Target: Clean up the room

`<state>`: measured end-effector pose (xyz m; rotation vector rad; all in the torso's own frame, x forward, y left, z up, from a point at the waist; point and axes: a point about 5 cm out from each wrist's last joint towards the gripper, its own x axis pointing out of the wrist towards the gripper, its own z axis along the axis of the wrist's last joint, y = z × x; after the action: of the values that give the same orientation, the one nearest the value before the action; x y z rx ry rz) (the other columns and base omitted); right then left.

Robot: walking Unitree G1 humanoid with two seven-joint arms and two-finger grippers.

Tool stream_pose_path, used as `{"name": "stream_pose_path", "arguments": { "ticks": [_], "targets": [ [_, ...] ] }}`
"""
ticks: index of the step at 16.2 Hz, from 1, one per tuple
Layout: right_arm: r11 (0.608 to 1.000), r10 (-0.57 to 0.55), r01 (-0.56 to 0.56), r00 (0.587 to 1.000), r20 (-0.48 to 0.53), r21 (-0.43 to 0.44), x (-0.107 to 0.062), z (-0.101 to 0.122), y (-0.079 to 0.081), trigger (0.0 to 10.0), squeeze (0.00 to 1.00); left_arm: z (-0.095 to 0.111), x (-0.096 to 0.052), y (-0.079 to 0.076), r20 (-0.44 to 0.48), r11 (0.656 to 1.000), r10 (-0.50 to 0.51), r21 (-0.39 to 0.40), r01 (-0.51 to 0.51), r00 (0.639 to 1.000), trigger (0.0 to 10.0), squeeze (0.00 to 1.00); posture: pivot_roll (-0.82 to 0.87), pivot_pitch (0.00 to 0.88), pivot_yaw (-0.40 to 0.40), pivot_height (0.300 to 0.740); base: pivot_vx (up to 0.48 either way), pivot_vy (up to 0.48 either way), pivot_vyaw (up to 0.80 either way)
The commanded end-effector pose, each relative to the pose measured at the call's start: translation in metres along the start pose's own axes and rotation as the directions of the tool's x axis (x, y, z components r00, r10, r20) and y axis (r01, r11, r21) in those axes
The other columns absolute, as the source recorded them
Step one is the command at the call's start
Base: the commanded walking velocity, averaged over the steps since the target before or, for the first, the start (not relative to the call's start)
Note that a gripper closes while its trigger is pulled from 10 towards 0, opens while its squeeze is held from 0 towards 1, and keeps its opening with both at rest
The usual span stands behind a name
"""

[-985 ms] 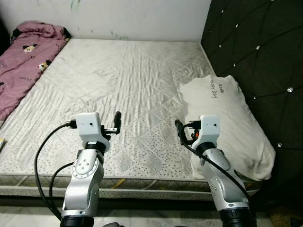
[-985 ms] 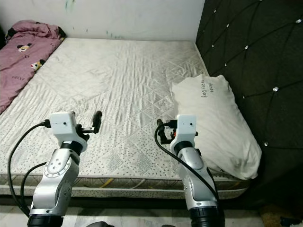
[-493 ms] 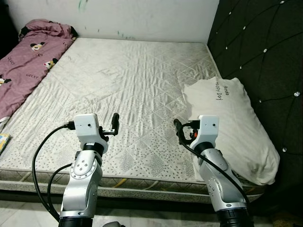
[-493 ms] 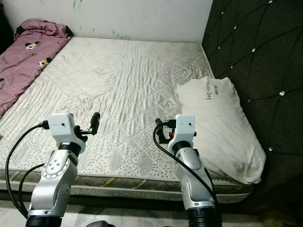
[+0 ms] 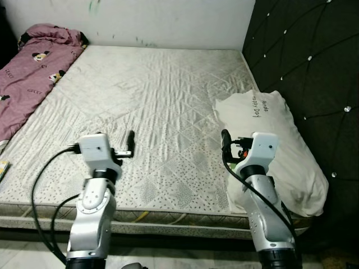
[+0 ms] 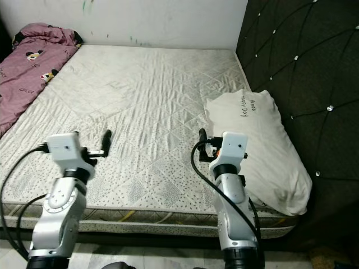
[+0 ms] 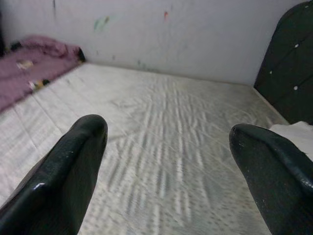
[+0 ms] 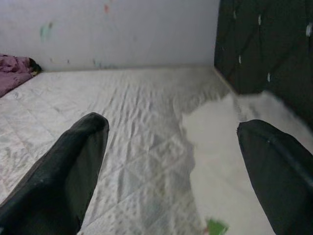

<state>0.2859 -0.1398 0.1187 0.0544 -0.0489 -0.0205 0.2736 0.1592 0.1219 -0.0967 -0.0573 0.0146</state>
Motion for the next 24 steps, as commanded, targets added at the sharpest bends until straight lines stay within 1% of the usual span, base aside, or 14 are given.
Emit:
{"name": "stream_pose_path", "arguments": {
  "ticks": [1,3,4,6,7,10,12,15,19,24],
  "targets": [
    [1.0,-0.004,0.006,0.997,0.071,-0.025,-0.001,0.009,0.001,10.0,0.0,0.003,0.002,0.004,0.024,0.999,0.028,0.037,-0.029,0.999,10.0,0.0,0.02,0.0,0.017,0.74,0.0,0.0,0.0],
    [1.0,-0.003,0.002,0.997,0.075,0.007,-0.003,0.009,0.002,10.0,0.0,-0.001,0.002,0.007,0.01,0.999,0.044,0.029,-0.045,0.999,10.0,0.0,0.02,0.0,0.018,0.74,0.0,0.0,0.0],
    [0.999,0.01,-0.012,0.998,0.059,0.031,-0.006,0.002,0.002,10.0,0.0,-0.005,0.0,0.01,-0.016,0.998,0.066,0.007,-0.066,0.998,10.0,0.0,0.02,0.0,0.022,0.74,0.0,0.0,0.0],
    [0.999,0.003,-0.005,1.0,0.023,0.049,-0.007,-0.008,0.002,10.0,0.0,-0.008,-0.001,0.01,-0.03,0.998,0.069,0.005,-0.069,0.997,10.0,0.0,0.03,0.0,0.022,0.74,0.0,0.0,0.0],
    [0.998,0.016,-0.016,1.0,0.004,0.061,-0.006,-0.014,0.005,10.0,0.0,-0.015,-0.002,0.007,-0.06,0.999,0.045,0.021,-0.044,0.997,10.0,0.0,0.03,0.0,0.022,0.74,0.0,0.0,0.0],
    [0.999,0.018,-0.017,1.0,-0.019,0.051,-0.006,-0.018,0.006,10.0,0.0,-0.02,-0.002,0.008,-0.085,0.999,0.04,-0.018,-0.042,0.996,10.0,0.0,0.02,0.0,0.024,0.74,0.0,0.0,0.0],
    [0.998,0.023,-0.022,1.0,-0.021,0.054,-0.006,-0.018,0.007,10.0,0.0,-0.021,-0.001,0.004,-0.099,0.999,-0.005,-0.034,0.001,0.995,10.0,0.0,0.01,0.0,0.026,0.74,0.0,0.471,-0.8],
    [0.998,0.02,-0.019,1.0,-0.018,0.061,-0.005,-0.018,0.006,10.0,0.0,-0.021,0.001,0.003,-0.1,0.999,-0.008,-0.032,0.005,0.995,10.0,0.0,0.01,0.0,0.023,0.74,0.0,0.48,-0.7],
    [0.997,0.041,-0.04,0.999,-0.013,0.068,-0.002,-0.018,0.008,10.0,0.0,-0.02,0.004,0.003,-0.099,1.0,-0.002,-0.029,-0.001,0.995,10.0,0.0,0.02,0.0,0.018,0.74,0.0,0.48,0.0],
    [0.997,0.04,-0.039,0.999,-0.019,0.065,0.001,-0.019,0.008,10.0,0.0,-0.018,0.006,0.003,-0.09,1.0,0.002,-0.018,-0.003,0.996,10.0,0.0,0.02,0.0,0.017,0.74,0.0,0.48,0.0]
  ]
}}
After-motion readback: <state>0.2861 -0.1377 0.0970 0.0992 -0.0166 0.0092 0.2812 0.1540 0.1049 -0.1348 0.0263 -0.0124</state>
